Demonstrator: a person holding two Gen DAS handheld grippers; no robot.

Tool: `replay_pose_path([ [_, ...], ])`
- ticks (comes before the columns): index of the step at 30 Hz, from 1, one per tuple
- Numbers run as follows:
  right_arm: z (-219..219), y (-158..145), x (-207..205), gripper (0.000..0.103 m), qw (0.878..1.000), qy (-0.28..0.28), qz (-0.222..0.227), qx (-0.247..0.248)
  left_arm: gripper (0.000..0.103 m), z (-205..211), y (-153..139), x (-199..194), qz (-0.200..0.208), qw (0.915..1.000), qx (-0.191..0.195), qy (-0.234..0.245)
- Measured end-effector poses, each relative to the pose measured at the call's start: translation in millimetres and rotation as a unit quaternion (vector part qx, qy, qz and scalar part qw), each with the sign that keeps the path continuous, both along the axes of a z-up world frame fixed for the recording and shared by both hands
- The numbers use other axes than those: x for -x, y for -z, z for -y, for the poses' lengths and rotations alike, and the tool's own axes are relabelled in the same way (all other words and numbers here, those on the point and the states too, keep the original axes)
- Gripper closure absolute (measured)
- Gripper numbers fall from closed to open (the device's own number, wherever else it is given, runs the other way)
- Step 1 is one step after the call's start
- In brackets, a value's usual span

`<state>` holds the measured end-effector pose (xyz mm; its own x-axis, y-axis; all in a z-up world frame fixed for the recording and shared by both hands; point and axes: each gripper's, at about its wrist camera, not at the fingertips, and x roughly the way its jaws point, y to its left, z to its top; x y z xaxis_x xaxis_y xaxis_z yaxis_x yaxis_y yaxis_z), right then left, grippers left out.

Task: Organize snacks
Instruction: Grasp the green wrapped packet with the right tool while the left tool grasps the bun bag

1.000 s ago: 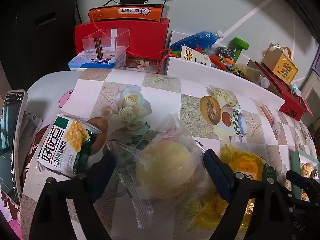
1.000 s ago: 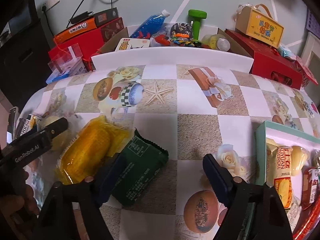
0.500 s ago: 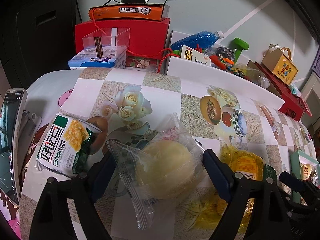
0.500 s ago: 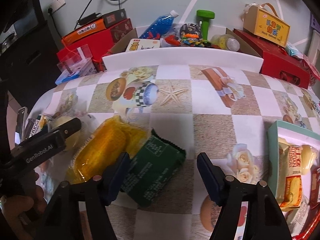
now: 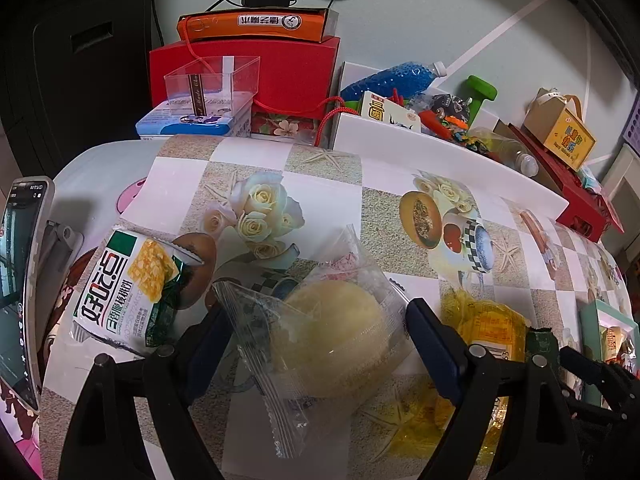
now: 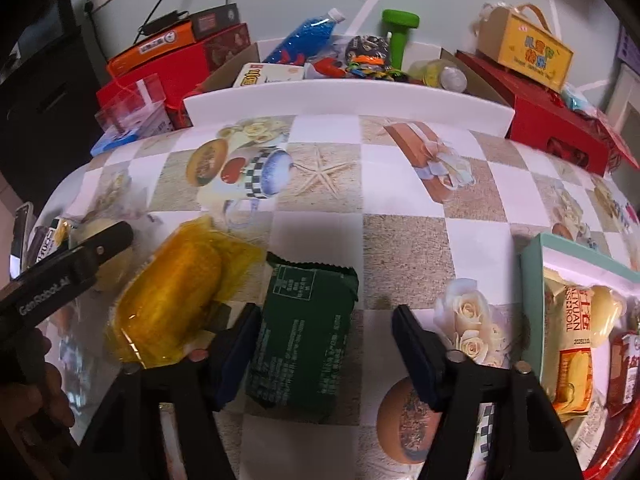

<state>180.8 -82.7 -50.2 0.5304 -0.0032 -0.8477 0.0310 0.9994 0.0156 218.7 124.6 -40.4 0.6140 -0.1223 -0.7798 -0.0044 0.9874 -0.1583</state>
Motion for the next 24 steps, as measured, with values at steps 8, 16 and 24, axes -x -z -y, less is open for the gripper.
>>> replay_pose_path([
  [8,-4.6,6.6,-2.0,0.054,1.0,-0.004,-0.001,0.023,0.03,2.9,2.2,-0.3,-0.002,0.9999,0.011,0.011],
  [16,-7.3,7.6,-1.9,0.054,0.999,-0.008,0.004,0.032,0.036,4.6,3.5,-1.0,-0.001,0.9998,0.013,0.016],
  [24,-8.7,7.7,-1.4,0.055,0.999,-0.008,0.005,0.036,0.039,5.6,2.9,-0.5,0.001,0.9997,0.013,0.019],
])
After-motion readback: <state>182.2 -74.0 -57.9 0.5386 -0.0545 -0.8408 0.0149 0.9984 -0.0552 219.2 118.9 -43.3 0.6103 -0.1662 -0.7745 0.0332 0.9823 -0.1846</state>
